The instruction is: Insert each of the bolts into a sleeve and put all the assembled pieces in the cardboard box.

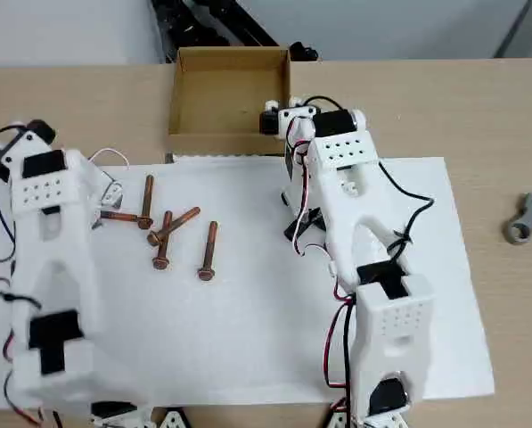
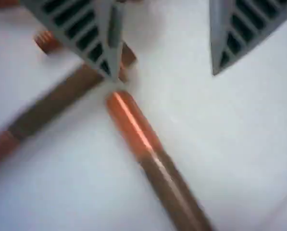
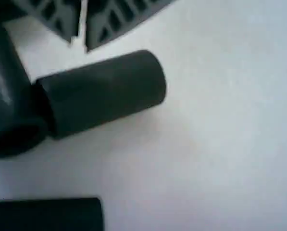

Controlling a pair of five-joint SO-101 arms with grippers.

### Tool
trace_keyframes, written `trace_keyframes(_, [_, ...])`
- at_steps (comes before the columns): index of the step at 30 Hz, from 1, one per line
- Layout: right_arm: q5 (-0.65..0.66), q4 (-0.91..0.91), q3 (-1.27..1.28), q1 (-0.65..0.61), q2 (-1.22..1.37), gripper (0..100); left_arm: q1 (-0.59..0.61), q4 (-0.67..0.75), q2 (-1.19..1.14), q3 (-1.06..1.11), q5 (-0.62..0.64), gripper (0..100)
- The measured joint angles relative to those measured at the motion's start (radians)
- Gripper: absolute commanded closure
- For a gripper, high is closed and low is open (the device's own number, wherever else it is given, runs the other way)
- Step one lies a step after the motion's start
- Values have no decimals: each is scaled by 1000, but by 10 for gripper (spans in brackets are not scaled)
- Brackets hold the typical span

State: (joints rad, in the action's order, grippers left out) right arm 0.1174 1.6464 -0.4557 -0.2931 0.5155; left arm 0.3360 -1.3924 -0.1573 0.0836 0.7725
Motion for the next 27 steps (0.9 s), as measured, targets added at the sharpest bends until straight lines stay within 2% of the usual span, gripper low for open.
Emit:
trace_keyframes(6, [28, 6, -3, -21, 23, 994, 68, -26, -184, -118, 43, 877])
trace_keyframes(13, [31, 6, -3, -20, 23, 994, 68, -29, -315, -199, 71, 877])
trace_keyframes(21, [31, 6, -3, -20, 23, 994, 72, -101, -311, -293, 74, 874])
trace_keyframes(27, [31, 6, -3, -54, 23, 994, 72, -152, -221, -331, 150, 825])
